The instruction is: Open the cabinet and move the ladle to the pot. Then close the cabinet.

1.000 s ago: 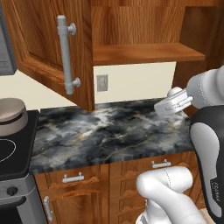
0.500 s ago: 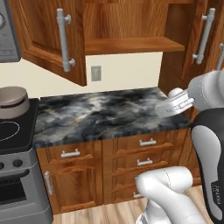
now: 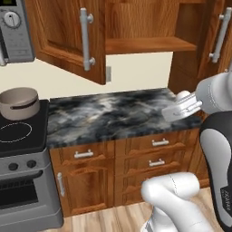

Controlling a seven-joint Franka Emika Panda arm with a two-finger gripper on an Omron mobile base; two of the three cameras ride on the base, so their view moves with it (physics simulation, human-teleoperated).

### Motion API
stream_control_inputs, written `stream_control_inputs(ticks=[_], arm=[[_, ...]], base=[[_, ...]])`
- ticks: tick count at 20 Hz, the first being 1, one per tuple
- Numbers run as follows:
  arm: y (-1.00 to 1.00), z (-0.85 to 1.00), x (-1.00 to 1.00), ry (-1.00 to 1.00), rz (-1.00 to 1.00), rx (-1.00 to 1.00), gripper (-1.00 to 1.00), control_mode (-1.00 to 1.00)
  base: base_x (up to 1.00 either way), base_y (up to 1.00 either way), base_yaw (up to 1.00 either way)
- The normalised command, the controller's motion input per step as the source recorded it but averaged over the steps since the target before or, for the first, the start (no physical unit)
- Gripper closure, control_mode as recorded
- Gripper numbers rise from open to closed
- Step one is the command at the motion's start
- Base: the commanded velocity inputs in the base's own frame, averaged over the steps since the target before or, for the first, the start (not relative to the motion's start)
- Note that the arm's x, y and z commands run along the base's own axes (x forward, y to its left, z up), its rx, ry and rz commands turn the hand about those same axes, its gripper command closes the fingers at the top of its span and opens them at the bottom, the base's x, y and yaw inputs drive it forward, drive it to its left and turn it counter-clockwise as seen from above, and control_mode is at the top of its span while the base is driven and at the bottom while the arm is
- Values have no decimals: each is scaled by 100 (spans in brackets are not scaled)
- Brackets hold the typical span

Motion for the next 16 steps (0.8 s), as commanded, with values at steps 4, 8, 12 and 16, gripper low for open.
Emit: stream_control_inputs(ticks=[4,8,12,16], arm=[[0,0,0,0,0,0,100,100],[0,0,0,0,0,0,100,100],[0,0,0,0,0,0,100,100],[0,0,0,0,0,0,100,100]], base=[[-8,71,-4],[-4,71,-4],[0,70,-4],[0,67,-4]])
